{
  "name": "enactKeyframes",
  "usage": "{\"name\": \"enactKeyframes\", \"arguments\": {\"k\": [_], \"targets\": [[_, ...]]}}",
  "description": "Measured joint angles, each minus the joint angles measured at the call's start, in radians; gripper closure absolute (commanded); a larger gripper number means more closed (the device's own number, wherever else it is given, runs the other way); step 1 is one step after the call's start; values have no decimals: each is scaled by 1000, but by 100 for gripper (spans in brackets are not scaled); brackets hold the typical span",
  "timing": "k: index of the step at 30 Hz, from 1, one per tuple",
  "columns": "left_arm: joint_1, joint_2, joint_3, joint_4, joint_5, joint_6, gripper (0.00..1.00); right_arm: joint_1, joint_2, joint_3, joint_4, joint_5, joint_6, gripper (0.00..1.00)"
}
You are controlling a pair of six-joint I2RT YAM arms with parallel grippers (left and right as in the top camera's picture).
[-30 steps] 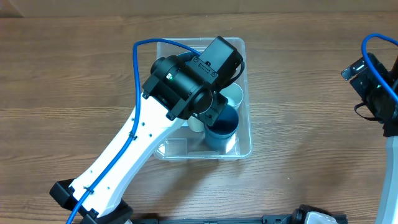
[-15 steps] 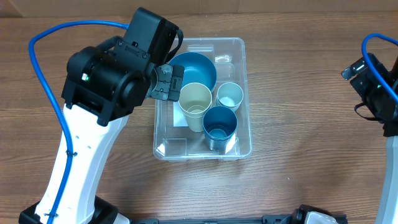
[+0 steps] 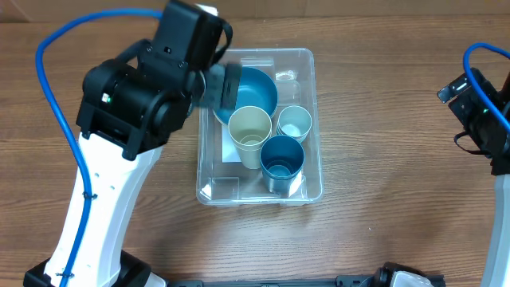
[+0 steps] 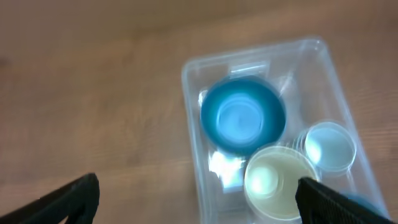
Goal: Pack container
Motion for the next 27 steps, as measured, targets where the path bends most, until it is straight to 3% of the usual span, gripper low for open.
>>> {"name": "enactKeyframes", "arguments": {"k": [3, 7, 22, 25, 27], "targets": [[3, -9, 0, 109, 42, 95, 0, 0, 0, 0, 0, 0, 0, 0], [55, -59, 0, 116, 95, 170, 0, 0, 0, 0, 0, 0, 0, 0], [372, -200, 0, 48, 102, 179, 0, 0, 0, 0, 0, 0, 0, 0], [387, -310, -82, 141, 104, 179, 0, 0, 0, 0, 0, 0, 0, 0], [387, -430, -244, 257, 105, 179, 0, 0, 0, 0, 1, 0, 0, 0]]}}
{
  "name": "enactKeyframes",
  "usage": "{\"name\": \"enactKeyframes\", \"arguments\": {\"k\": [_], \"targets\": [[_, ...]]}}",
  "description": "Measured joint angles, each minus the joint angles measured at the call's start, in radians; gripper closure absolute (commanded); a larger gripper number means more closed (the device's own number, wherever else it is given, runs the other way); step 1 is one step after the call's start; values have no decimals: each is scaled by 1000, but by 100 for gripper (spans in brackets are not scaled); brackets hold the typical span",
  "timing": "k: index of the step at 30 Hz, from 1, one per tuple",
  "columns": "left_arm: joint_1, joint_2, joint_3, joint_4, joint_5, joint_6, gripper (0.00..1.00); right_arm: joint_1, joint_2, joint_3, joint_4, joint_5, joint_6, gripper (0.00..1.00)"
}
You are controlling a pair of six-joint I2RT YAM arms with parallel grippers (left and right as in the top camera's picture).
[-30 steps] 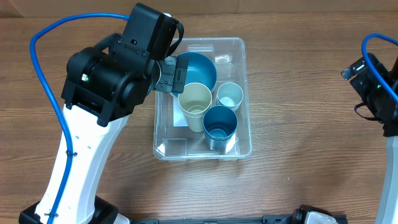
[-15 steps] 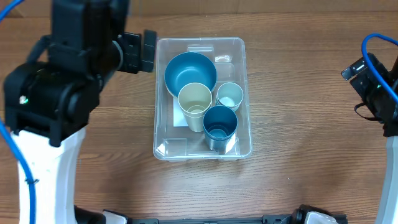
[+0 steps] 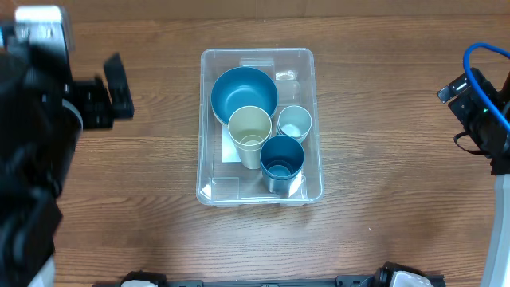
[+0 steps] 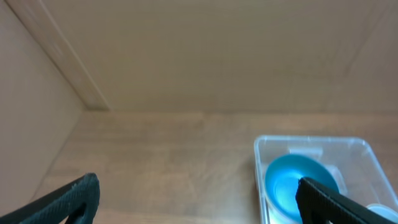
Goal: Pack container
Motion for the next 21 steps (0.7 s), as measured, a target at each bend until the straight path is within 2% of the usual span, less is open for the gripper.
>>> {"name": "enactKeyframes", "arguments": {"k": [3, 5, 12, 16, 21], "targets": [[0, -161, -299, 151, 0, 0, 0, 0, 0, 0, 0, 0, 0, 0], [0, -270, -572, 238, 12, 0, 0, 0, 0, 0, 0, 0, 0, 0], [0, -603, -1222, 585, 65, 0, 0, 0, 0, 0, 0, 0, 0, 0], [0, -786, -1512, 736, 95, 0, 0, 0, 0, 0, -1, 0, 0, 0], [0, -1020, -1725, 761, 105, -5, 0, 0, 0, 0, -1, 0, 0, 0]]}}
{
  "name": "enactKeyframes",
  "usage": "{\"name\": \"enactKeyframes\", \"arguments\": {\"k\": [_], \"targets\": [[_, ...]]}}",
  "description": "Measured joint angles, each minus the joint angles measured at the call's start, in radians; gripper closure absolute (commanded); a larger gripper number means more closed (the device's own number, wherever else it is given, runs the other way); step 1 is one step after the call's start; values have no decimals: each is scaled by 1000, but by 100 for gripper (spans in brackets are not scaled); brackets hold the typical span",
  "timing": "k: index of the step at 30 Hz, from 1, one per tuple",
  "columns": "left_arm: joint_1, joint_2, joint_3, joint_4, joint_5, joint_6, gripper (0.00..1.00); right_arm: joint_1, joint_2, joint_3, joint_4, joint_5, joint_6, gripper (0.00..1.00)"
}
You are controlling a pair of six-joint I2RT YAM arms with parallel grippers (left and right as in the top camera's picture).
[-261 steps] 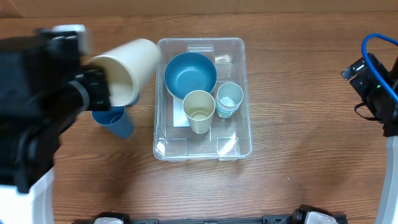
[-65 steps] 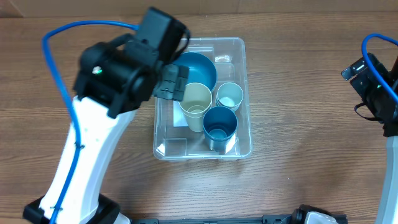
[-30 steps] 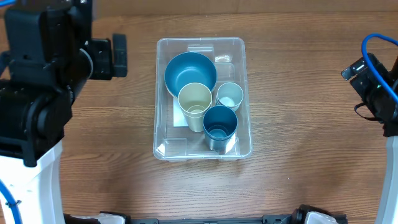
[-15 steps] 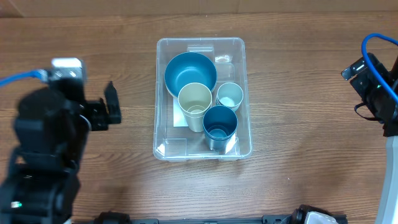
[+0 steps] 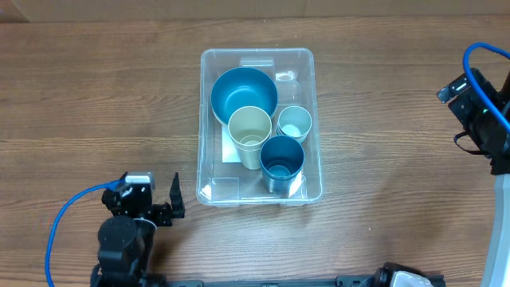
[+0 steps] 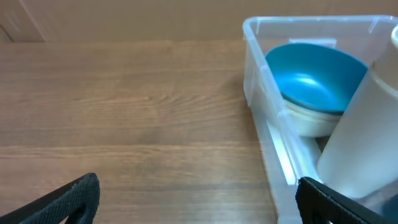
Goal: Pack container
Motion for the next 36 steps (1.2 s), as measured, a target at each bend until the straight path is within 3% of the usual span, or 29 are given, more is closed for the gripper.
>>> {"name": "enactKeyframes", "arguments": {"k": [11, 30, 33, 36], "targets": [[0, -193, -204, -3, 1, -102, 0, 0, 0, 0, 0, 0, 0, 0], [0, -193, -204, -2, 1, -102, 0, 1, 0, 0, 0, 0, 0, 0], [0, -193, -204, -2, 1, -102, 0, 56, -92, -14, -51, 65, -3, 0], [0, -196, -204, -3, 1, -102, 0, 143, -351, -114, 58, 140, -54, 0]]}}
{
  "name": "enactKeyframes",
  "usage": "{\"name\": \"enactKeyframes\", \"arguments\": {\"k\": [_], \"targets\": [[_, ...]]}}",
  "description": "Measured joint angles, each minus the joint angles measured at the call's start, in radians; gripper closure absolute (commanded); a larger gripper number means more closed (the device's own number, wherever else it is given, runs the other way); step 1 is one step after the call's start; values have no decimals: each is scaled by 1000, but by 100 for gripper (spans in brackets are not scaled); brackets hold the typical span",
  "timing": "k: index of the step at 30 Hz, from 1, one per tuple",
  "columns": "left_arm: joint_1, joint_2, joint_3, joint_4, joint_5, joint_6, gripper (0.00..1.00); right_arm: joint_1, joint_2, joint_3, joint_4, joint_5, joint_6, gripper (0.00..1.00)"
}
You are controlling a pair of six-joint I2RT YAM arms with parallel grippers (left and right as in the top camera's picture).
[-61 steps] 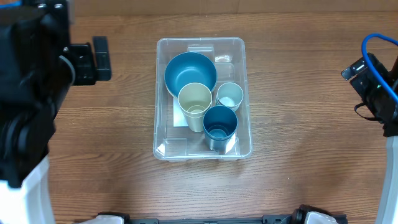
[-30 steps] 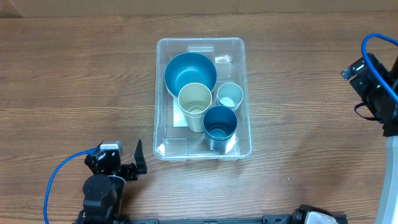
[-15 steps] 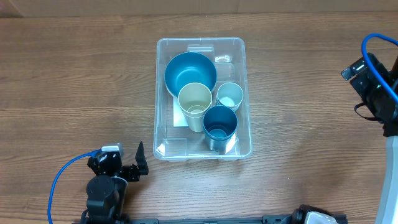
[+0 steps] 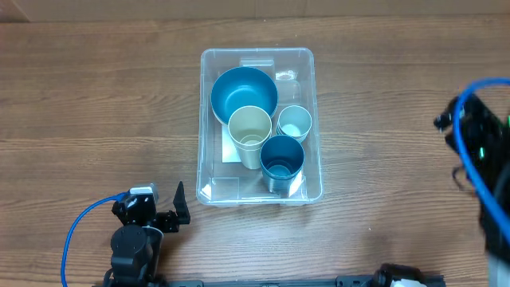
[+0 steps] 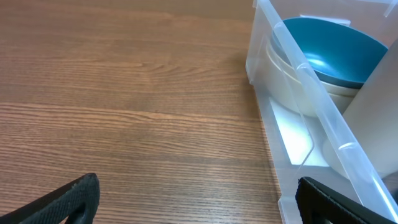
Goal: Pack container
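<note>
A clear plastic container [image 4: 209,171] stands mid-table. In it are a blue bowl [image 4: 244,90], a cream cup [image 4: 250,127], a small pale-blue cup [image 4: 294,122] and a dark blue cup [image 4: 282,158]. In the left wrist view the blue bowl [image 5: 329,50] rests nested in a white bowl [image 5: 292,78], seen through the container wall [image 5: 311,102]. My left gripper [image 4: 151,206] sits low at the table's front left, apart from the container. It is open and empty, with its fingertips [image 5: 71,198] spread wide over bare wood. My right arm [image 4: 482,151] is blurred at the right edge, and its gripper does not show.
A wooden tabletop [image 4: 96,104] surrounds the container on all sides. A blue cable [image 4: 80,231] loops beside the folded left arm near the front edge. A cardboard wall runs along the table's far edge.
My left gripper sits a little lower and nearer the front edge, and its camera is closer to the wood. My right arm has shifted downward at the right edge and is blurred.
My open left gripper hovered over the container beside the blue bowl. Then it was off to the left, high above the table. Later it lay folded at the front left, where it remains, empty. The container's contents have not changed.
</note>
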Motion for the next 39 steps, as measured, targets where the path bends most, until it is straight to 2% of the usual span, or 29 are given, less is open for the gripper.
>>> {"name": "enactKeyframes", "arguments": {"k": [3, 7, 13, 17, 20, 25, 39], "targets": [[0, -2, 0, 0, 0, 0, 0, 30, -229, -175, 104, -3, -114, 0], [0, -2, -1, 3, 3, -1, 0, 31, -468, -514, 209, -35, -255, 0], [0, -2, -1, 1, 3, -3, 0, 31, -661, -850, 328, -77, -286, 0], [0, -2, -1, 2, 3, -3, 0, 31, -748, -1085, 507, -182, -288, 0], [0, -2, -1, 1, 3, -3, 0, 31, -822, -1212, 538, -251, -286, 0], [0, -2, -1, 1, 3, -3, 0, 31, -909, -1270, 552, -314, -286, 0], [0, -2, -1, 1, 3, -3, 0, 31, -910, -1270, 552, -322, -287, 0]]}}
